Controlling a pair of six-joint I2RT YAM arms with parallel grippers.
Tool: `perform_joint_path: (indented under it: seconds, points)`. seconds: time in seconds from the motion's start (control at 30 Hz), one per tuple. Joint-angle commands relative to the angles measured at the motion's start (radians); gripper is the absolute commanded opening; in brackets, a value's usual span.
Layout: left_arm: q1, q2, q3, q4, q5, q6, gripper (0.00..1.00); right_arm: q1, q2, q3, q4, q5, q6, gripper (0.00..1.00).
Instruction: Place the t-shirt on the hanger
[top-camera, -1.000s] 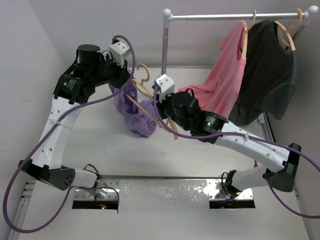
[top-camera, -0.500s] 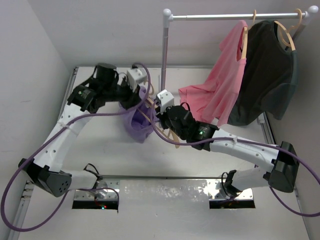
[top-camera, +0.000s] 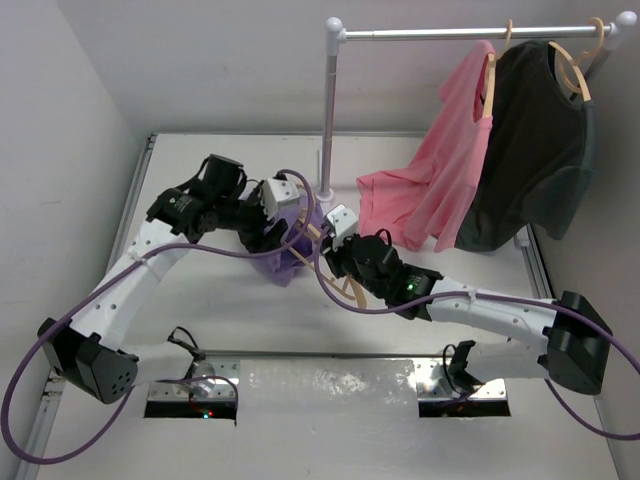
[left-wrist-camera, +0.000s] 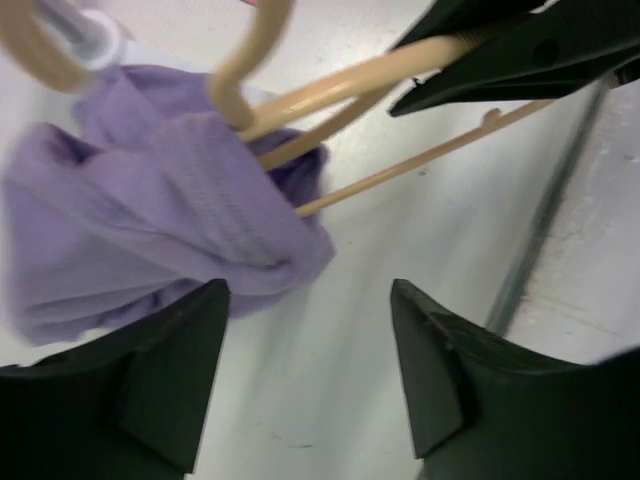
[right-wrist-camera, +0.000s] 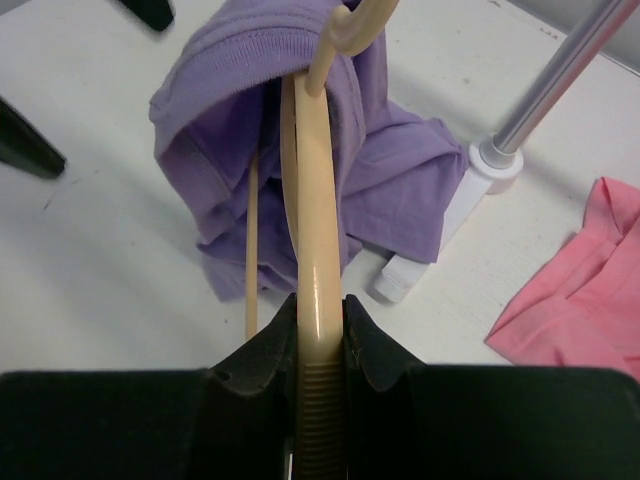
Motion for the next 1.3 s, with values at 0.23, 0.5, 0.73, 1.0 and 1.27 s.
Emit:
perform_joint_path:
  seconds: [0.23, 0.5, 0.73, 1.0, 1.27]
  points:
    - [0.241, -0.022, 0.104, 0.144, -0.051, 0.364, 0.63, -0.005, -0.022, -0.051, 0.218, -0.048, -0.033, 0.00]
    - [0.219, 0.042, 0.050, 0.041, 0.433, 0.897, 0.80, -0.005, -0.030, -0.037, 0.194, -0.123, -0.051, 0.00]
    - [0.167, 0.151, 0.101, -0.224, 0.316, 1.149, 0.78, -0.005, -0.054, -0.048, 0.192, -0.126, -0.064, 0.00]
    - [0.130, 0.198, 0.070, -0.037, 0.266, 0.963, 0.51, -0.005, -0.054, -0.017, 0.163, -0.170, -0.096, 0.00]
    - [0.055, 0.234, 0.043, -0.074, 0.140, 0.930, 0.24, -0.005, -0.070, -0.011, 0.162, -0.187, -0.140, 0.00]
